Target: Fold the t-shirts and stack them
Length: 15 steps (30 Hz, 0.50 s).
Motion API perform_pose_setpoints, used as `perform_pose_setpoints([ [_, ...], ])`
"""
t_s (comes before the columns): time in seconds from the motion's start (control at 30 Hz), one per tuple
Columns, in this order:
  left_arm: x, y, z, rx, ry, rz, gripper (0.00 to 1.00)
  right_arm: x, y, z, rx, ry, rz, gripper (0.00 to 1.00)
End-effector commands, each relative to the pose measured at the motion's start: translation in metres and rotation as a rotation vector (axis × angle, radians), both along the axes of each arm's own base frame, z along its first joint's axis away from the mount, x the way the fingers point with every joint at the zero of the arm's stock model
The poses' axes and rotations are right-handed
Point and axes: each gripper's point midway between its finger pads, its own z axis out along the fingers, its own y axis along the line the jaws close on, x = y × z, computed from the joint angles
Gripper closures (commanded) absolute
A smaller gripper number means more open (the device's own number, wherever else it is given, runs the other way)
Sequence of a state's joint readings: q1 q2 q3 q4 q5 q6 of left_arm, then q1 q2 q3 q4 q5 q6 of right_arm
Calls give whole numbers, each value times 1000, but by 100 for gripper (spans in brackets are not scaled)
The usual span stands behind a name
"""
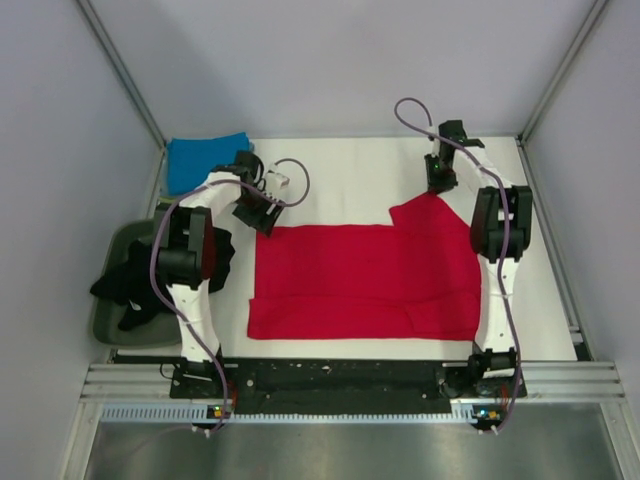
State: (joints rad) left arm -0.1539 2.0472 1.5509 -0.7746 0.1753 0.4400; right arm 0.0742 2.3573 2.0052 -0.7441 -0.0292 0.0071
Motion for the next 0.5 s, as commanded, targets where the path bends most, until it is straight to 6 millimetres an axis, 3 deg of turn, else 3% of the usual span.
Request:
perform_pose_setpoints([
  [0.0,21,-6,9,-45,-48,-11,27,-1,1,-9,-9,25,-2,86],
  [0.07,23,-7,7,-49,-46,-20,29,0,4,-4,2,15,5,100],
  [0.23,24,-3,5,-33,-49,-36,33,2,12,27,46,-39,26,100],
  [0.3,24,-2,5,-45,-43,-34,40,1,18,38,80,-54,43,100],
  [0.47,7,0,-4,-34,46,-55,44,-7,18,57,91,-78,44,100],
])
